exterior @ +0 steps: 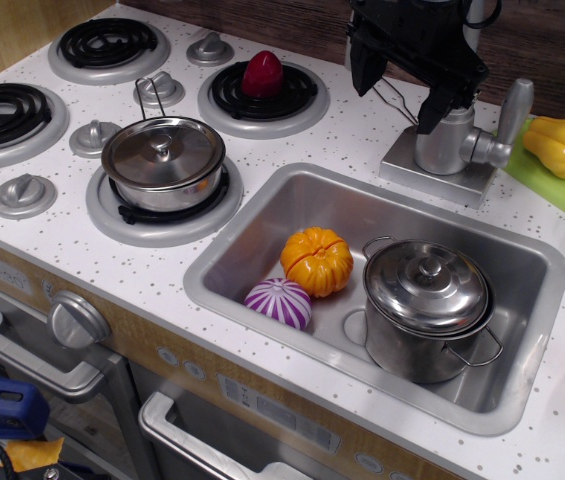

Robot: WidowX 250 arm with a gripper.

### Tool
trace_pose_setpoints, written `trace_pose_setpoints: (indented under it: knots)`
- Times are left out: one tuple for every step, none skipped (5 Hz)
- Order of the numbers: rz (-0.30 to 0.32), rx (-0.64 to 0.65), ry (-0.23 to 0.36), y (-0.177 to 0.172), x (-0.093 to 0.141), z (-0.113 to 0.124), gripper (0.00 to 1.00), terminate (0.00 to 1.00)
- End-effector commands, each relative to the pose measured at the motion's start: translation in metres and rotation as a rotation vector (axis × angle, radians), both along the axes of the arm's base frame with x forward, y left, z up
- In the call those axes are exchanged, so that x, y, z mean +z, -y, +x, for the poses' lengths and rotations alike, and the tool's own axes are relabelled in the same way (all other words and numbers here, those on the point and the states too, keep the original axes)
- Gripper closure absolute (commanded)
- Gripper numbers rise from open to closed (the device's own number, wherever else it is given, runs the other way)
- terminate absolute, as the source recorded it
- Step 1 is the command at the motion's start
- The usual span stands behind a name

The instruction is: Turn faucet front to left

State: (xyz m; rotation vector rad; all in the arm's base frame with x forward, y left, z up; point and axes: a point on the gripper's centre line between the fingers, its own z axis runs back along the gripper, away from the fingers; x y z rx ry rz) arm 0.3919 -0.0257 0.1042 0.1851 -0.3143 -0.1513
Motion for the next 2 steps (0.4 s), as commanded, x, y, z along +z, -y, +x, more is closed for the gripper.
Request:
trace_pose_setpoints:
  knots:
    - [-0.004,-0.029,0.105,-0.0157,0.0326,0.016,0.0,0.0]
    - [-0.013,-0.057,0.119,-0.023,0.031,0.0219,0.0,0.0]
